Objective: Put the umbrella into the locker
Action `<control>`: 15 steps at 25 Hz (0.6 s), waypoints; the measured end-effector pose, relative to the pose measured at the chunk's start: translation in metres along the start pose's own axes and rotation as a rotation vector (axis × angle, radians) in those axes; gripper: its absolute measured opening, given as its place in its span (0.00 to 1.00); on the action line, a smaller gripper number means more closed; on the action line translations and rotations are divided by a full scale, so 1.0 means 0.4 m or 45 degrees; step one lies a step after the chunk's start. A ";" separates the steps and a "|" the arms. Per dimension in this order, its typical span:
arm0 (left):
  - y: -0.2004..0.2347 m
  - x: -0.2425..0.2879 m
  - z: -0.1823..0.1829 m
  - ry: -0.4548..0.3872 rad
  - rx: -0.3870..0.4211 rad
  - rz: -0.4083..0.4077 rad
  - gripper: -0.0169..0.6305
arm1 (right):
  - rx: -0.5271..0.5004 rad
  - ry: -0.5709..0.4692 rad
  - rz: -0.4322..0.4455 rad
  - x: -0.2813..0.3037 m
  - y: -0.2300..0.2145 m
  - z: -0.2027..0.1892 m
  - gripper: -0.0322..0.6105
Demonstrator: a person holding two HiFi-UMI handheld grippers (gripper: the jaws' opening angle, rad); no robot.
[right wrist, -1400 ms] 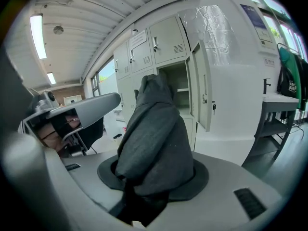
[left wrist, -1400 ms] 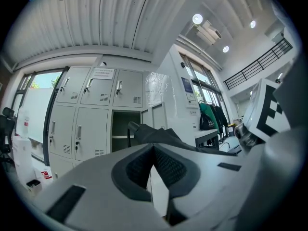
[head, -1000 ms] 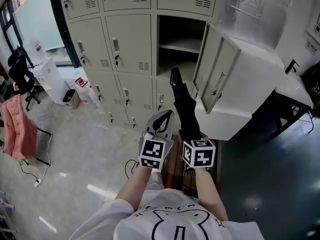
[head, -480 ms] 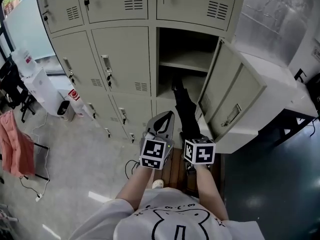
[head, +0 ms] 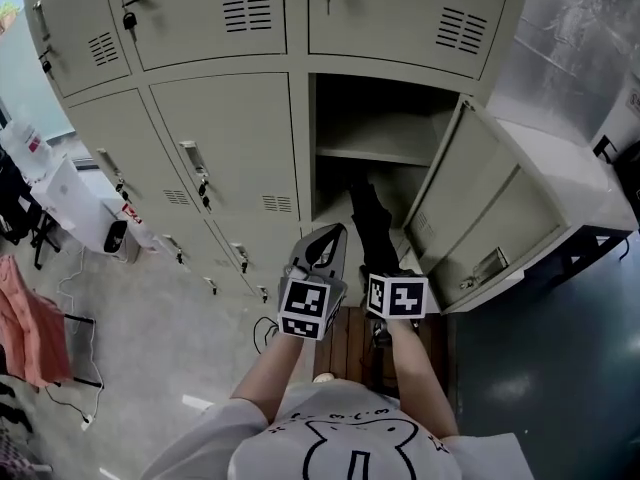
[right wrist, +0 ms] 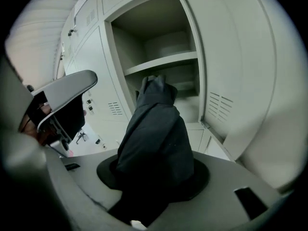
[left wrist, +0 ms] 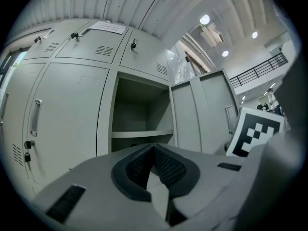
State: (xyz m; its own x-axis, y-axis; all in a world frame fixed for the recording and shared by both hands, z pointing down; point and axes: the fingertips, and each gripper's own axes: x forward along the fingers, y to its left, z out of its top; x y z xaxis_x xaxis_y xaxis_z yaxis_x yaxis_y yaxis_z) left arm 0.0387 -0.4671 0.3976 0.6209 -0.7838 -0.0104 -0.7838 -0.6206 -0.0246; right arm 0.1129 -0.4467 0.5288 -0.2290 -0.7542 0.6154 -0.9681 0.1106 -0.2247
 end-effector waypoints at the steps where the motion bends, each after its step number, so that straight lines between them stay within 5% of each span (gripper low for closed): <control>1: 0.008 0.008 -0.005 0.006 -0.001 -0.005 0.03 | 0.008 0.015 -0.011 0.017 -0.005 0.007 0.33; 15: 0.108 0.073 -0.055 0.083 -0.075 0.010 0.03 | 0.037 0.258 -0.178 0.228 -0.092 0.077 0.36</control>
State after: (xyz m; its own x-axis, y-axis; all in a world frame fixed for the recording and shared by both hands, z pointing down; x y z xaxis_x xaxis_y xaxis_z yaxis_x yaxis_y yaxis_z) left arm 0.0226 -0.5173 0.4183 0.6140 -0.7874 0.0548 -0.7893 -0.6131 0.0341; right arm 0.1306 -0.5395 0.5699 -0.1111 -0.6153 0.7804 -0.9893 -0.0066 -0.1460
